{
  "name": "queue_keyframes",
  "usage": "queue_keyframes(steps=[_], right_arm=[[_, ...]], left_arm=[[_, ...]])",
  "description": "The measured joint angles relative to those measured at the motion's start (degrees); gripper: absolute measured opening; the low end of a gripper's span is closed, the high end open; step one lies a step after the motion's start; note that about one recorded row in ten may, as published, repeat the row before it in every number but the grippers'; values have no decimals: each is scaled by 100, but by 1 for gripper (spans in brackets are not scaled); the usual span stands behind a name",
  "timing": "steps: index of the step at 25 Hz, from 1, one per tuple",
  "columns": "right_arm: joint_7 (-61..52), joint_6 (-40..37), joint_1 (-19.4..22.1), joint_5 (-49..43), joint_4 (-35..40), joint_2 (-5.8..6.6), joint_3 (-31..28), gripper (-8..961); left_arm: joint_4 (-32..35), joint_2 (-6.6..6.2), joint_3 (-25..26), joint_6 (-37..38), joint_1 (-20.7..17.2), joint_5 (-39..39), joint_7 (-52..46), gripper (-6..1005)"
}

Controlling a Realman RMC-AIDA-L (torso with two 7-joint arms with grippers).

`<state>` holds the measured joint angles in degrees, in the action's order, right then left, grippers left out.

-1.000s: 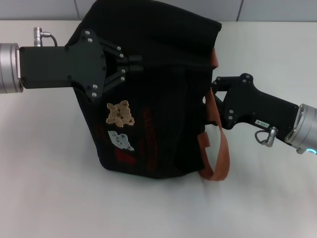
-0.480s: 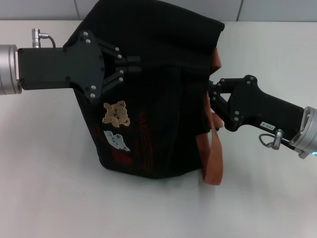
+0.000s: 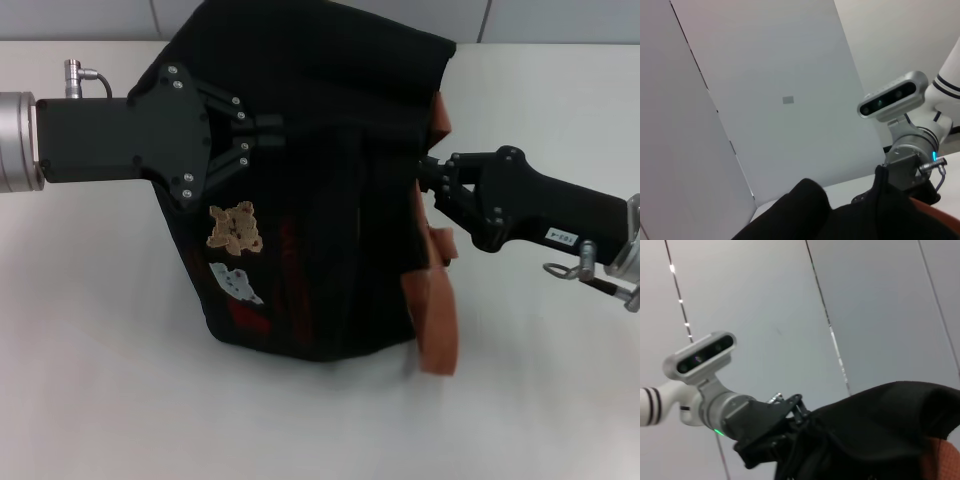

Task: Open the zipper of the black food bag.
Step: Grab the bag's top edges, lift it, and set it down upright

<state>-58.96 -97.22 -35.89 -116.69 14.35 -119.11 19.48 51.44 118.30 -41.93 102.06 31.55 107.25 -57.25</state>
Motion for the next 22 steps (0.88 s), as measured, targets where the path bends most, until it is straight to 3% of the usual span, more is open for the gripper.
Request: queue_keyframes(steps=[8, 22], right_arm=[[-1343, -311, -30, 3, 705, 2, 355, 4], [-1625, -101, 48, -6, 848, 11, 834, 0]], left_arm=[[-61, 8, 1, -28, 19, 111, 42, 70], [-143, 1, 30, -31, -31, 102, 136, 70]])
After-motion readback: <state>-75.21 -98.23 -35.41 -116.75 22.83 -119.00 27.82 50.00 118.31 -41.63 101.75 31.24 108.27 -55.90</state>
